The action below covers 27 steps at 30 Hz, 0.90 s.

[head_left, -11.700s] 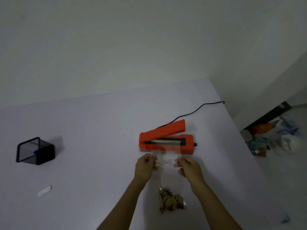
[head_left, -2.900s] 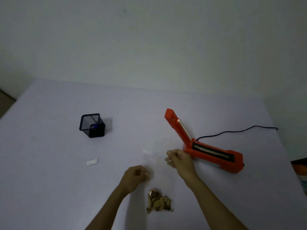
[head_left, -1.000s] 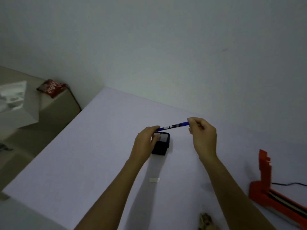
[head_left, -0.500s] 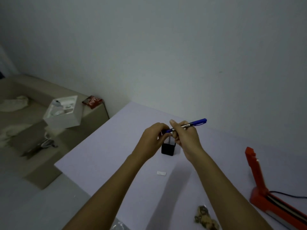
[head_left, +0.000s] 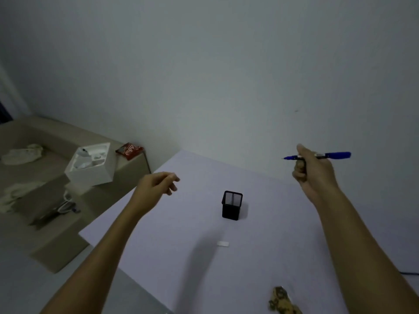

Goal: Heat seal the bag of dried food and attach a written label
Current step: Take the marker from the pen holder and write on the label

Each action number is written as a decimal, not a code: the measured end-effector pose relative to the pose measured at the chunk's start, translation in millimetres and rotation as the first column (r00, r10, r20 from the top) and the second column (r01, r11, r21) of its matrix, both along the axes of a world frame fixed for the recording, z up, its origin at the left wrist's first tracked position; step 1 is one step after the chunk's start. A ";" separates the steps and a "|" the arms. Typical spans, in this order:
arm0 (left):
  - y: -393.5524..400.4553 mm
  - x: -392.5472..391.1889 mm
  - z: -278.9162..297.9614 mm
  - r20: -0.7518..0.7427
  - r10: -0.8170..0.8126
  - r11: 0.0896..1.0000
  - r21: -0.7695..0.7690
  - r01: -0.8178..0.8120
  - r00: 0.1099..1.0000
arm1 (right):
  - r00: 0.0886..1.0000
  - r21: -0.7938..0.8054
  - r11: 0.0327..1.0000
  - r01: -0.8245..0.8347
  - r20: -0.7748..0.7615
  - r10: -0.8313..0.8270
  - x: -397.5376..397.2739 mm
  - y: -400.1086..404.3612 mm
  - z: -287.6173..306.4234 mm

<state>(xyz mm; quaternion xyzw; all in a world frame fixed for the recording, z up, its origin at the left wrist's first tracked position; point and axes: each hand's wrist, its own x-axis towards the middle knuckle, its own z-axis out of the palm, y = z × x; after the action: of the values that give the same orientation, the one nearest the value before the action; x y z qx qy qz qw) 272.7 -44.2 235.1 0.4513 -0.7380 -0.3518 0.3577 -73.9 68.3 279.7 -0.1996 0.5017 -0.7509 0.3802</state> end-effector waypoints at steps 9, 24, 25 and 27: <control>-52.8 -55.3 -123.5 0.073 -0.017 0.877 0.479 -0.020 0.997 | 0.959 0.174 0.953 -0.248 0.183 0.216 80.9 -47.6 -78.2; -122.6 -90.3 -245.7 0.246 -0.113 0.747 0.660 -0.081 0.963 | 0.981 0.397 0.916 -0.051 0.193 -0.030 81.4 -46.0 -191.1; -125.8 -91.8 -248.8 0.249 -0.119 0.747 0.660 -0.079 0.961 | 0.983 0.407 0.912 -0.039 0.177 -0.037 80.5 -45.0 -195.2; -132.5 -94.4 -254.3 0.251 -0.125 0.755 0.652 -0.073 0.960 | 0.992 0.413 0.910 -0.027 0.123 -0.027 79.9 -43.8 -202.7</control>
<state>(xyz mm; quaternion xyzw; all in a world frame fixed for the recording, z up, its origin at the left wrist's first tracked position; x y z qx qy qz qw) 178.4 -176.7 -19.2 0.5822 -0.6172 -0.5253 0.0643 6.0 24.5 77.1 -0.0666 0.6244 -0.6386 0.4449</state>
